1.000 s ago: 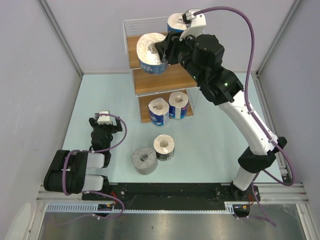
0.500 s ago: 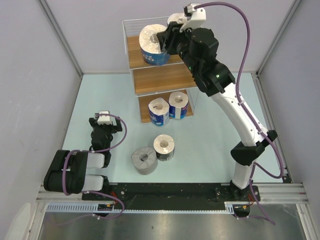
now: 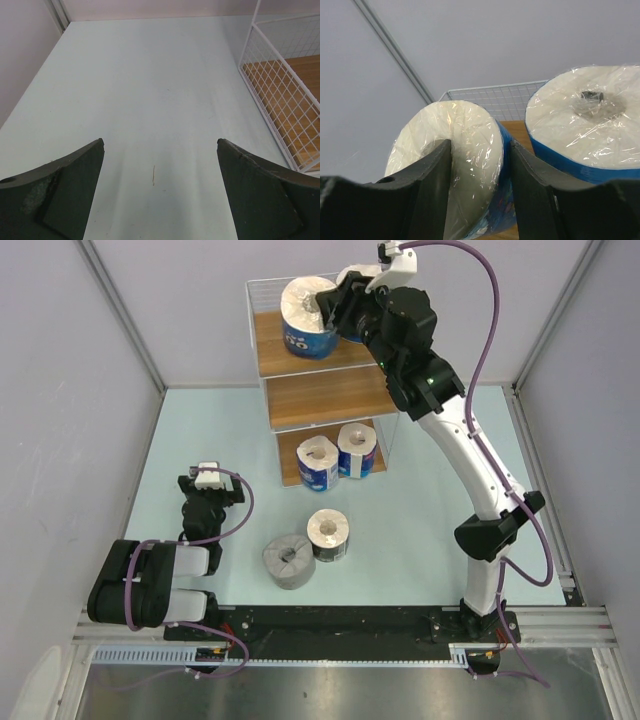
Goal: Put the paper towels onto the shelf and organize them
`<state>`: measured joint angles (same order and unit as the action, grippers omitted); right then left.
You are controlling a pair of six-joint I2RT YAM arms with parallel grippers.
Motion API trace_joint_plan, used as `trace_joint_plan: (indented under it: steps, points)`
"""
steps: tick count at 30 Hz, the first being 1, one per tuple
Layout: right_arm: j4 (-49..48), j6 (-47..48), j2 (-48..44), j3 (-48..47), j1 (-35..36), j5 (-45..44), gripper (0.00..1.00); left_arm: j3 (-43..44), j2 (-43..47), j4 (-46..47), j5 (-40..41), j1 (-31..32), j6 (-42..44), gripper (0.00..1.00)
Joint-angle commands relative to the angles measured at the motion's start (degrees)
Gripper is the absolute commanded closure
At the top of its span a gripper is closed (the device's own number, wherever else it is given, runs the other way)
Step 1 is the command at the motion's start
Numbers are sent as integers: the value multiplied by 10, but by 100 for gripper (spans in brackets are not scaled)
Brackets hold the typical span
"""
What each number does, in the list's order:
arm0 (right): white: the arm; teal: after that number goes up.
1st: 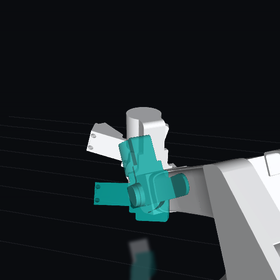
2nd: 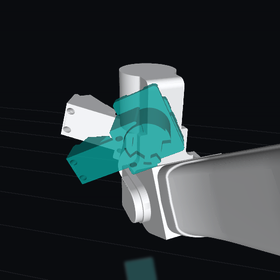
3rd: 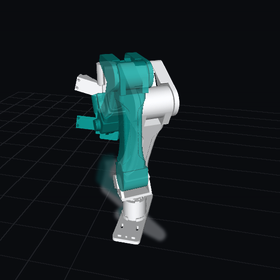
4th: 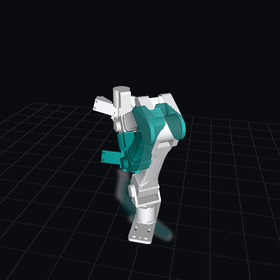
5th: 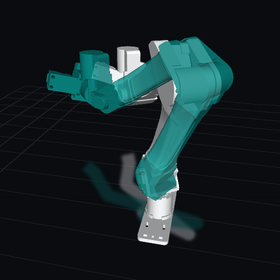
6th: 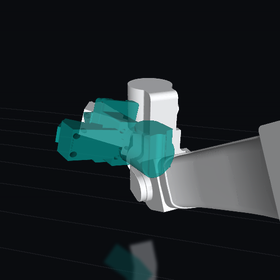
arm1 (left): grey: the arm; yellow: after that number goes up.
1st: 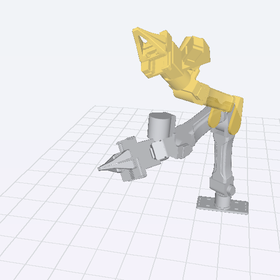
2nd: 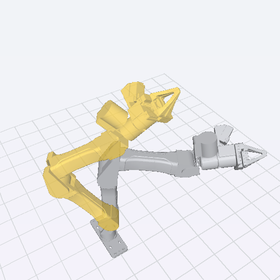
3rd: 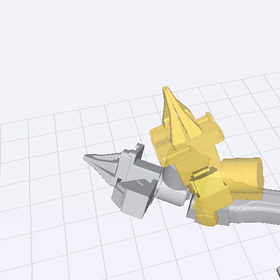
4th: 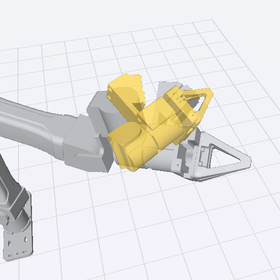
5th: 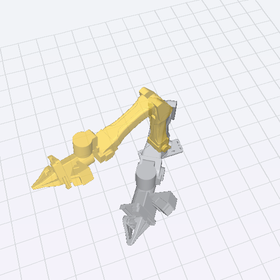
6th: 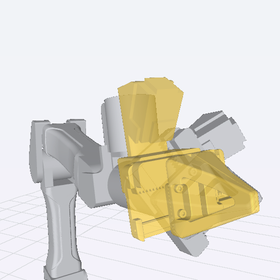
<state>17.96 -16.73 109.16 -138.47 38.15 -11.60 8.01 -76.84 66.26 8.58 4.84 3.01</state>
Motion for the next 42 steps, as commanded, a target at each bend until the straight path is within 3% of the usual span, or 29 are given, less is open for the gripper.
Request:
trace_joint_plan:
  steps: [1, 8, 15, 18, 20, 24, 30, 42]
  points:
    - [-47, -19, -10, -22, 1, 49, 46, 16, 1, 19, -11, -4, -5, 0]
    - [-90, -10, -69, 34, 0, 61, 30, 16, 1, 19, -11, -4, -5, 0]
    - [-78, 19, -141, 83, 9, 62, 24, 16, 1, 19, -11, -4, -5, 0]
    - [-81, 51, -232, 212, 48, 30, 24, 16, 1, 19, -11, -4, -5, 0]
    - [-91, 57, -312, 348, 94, -3, 24, 16, 1, 19, -11, -4, -5, 0]
    - [-84, 22, -417, 587, 172, -140, 24, 16, 0, 19, -11, -4, -5, 0]
    - [21, -110, -412, 766, 255, -248, 16, 16, 1, 18, -11, -4, -5, 0]
    - [-8, -240, -324, 851, 257, -202, 8, 16, 1, 18, -11, -4, -5, 0]
